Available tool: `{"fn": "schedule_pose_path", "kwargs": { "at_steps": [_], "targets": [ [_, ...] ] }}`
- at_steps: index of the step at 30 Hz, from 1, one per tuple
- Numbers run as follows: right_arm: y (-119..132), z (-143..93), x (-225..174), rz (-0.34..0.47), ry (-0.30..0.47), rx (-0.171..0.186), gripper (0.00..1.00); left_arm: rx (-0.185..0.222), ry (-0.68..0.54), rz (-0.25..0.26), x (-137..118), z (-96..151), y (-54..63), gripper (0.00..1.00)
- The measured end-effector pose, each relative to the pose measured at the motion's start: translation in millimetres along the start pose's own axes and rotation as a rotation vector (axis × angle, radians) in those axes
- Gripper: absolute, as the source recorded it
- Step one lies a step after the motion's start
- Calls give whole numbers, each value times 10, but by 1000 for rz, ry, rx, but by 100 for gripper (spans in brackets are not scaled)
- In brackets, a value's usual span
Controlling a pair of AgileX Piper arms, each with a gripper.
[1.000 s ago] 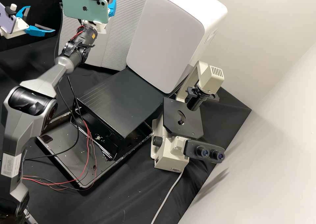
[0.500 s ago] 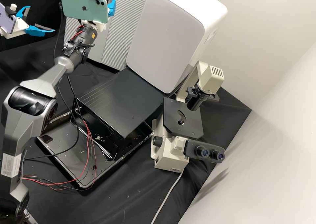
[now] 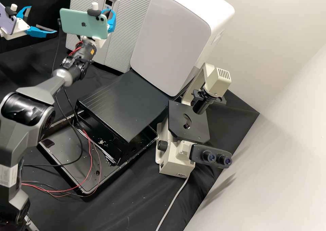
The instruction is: Close the incubator door
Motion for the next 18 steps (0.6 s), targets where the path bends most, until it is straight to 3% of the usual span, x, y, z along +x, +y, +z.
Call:
{"fn": "schedule_pose_path", "kwargs": {
  "at_steps": [7,12,14,18],
  "targets": [
    [82,35,-558,137,42,-96,0,0,0,0,0,0,0,100],
    [81,191,-926,215,34,-126,0,0,0,0,0,0,0,100],
    [98,282,-1053,237,25,-116,0,0,0,0,0,0,0,100],
    [142,480,-1301,251,-23,-45,0,0,0,0,0,0,0,100]
  ]
}}
